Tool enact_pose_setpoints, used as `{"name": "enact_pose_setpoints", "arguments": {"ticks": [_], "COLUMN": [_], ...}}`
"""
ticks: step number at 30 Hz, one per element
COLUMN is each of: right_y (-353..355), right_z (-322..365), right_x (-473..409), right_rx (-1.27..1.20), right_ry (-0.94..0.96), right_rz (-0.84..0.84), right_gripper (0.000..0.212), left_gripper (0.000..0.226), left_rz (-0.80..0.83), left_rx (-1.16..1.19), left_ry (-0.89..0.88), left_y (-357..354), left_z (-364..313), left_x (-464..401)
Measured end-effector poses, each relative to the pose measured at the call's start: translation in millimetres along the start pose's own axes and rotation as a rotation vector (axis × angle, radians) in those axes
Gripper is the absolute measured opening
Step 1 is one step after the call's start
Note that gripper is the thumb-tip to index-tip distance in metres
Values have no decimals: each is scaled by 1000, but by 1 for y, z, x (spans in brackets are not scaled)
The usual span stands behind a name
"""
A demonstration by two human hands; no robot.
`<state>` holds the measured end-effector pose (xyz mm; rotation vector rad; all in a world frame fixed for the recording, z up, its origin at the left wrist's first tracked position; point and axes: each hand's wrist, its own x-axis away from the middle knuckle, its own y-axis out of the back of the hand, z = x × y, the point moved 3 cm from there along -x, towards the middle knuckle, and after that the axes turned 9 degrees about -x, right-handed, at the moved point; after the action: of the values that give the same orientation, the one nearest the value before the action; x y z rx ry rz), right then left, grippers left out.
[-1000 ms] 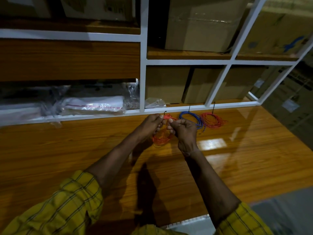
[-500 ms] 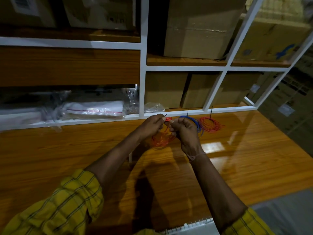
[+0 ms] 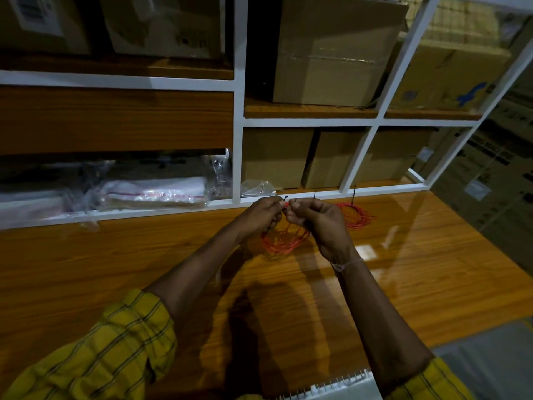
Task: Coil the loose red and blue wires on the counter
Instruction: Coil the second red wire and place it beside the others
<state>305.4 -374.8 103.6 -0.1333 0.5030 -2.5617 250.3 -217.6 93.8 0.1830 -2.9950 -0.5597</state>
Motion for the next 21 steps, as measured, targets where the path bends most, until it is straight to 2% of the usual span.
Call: {"name": "enact_pose_setpoints", "arguments": {"ticks": [5,13,21], "right_y": [2,3,3], "right_z": [4,8,12], "right_x": [-1,-2,-8], "right_rx": [213,232,171], "right_ry": [86,88,-14], "right_rz": [7,-2,-72], "right_gripper": [20,15,38], "left_gripper": [29,30,25], "left_rz": [25,33,54], "left_rx": [3,48,-2], "left_ry": [25,34,13], "left_y": [-1,-3,-4], "left_z": [1,-3,-6], "left_x": [-3,-3,-1]}}
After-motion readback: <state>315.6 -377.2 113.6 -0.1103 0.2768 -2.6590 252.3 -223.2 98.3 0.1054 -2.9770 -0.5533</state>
